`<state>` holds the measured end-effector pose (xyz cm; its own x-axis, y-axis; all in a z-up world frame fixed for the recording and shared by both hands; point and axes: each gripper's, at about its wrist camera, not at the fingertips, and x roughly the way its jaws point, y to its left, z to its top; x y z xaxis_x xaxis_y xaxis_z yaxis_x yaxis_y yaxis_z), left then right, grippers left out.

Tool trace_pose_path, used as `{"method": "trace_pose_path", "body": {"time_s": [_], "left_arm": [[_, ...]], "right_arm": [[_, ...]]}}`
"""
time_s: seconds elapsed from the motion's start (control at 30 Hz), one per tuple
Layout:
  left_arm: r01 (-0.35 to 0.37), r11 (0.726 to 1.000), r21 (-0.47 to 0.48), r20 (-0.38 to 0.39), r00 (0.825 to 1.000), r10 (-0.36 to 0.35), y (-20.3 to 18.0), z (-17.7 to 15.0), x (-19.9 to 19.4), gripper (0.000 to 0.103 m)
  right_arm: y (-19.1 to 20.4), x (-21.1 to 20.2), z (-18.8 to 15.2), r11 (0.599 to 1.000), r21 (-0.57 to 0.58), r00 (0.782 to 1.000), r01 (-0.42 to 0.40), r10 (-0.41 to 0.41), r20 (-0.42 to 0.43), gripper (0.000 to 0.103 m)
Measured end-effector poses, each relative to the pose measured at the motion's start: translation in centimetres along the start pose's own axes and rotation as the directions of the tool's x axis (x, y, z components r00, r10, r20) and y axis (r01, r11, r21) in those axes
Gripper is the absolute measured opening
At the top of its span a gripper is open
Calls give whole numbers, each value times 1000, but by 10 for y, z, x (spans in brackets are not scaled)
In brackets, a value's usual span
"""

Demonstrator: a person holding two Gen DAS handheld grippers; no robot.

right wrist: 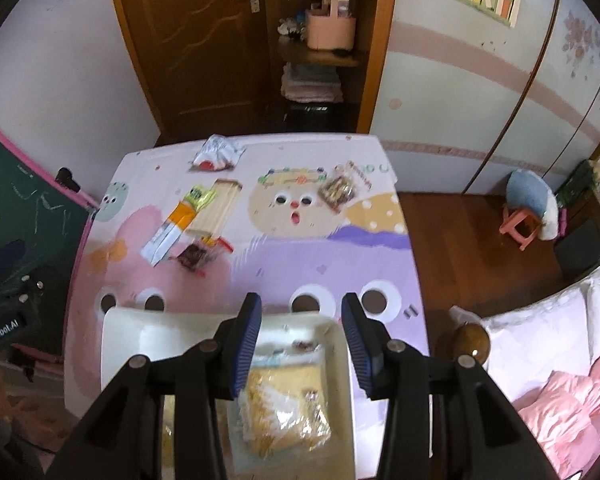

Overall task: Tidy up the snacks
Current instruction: 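Move both grippers over the remaining snacks on the table, then grasp the orange-and-white bar with the left gripper while the right grasps the nut packet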

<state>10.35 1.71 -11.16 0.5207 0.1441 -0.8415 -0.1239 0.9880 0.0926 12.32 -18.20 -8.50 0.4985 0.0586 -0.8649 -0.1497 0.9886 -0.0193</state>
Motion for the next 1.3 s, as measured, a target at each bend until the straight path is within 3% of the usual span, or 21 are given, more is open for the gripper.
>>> {"method": "trace_pose_path", "body": {"time_s": [0.27, 0.57, 0.63, 0.7, 0.73, 0.93, 1.03, 1.1, 1.3], "left_arm": [[-17, 1000, 4, 23, 1000, 17, 18, 39, 27, 84], [-17, 1000, -12, -16, 1000, 17, 35, 79, 93, 84], [-10, 1000, -18, -42, 999, 9, 38, 87, 119, 84], [-5, 1000, -28, -73, 997, 3, 41, 91, 147, 84], [2, 999, -36, -101, 995, -5, 43, 93, 167, 84], [39, 996, -82, -247, 967, -58, 48, 84, 256, 84], [59, 995, -77, -290, 954, -79, 44, 74, 286, 84], [67, 996, -60, -310, 947, -83, 41, 68, 296, 84], [104, 994, -37, -328, 938, -110, 34, 54, 310, 84]], "right_arm": [[4, 13, 30, 998, -4, 998, 60, -60, 27, 42], [-7, 56, 65, 997, 54, 999, 46, -47, 8, 42], [-21, 74, 77, 995, 105, 1000, 1, -1, -3, 47], [-40, 98, 90, 982, 182, 999, -47, 50, -11, 61], [-49, 110, 96, 974, 218, 998, -62, 67, -15, 63], [-81, 201, 117, 945, 320, 989, -63, 102, -107, 64], [-94, 246, 115, 905, 419, 974, -71, 154, -169, 64], [-97, 270, 114, 892, 449, 969, -50, 153, -196, 64], [-92, 308, 119, 900, 434, 971, 21, 85, -223, 64]]}}
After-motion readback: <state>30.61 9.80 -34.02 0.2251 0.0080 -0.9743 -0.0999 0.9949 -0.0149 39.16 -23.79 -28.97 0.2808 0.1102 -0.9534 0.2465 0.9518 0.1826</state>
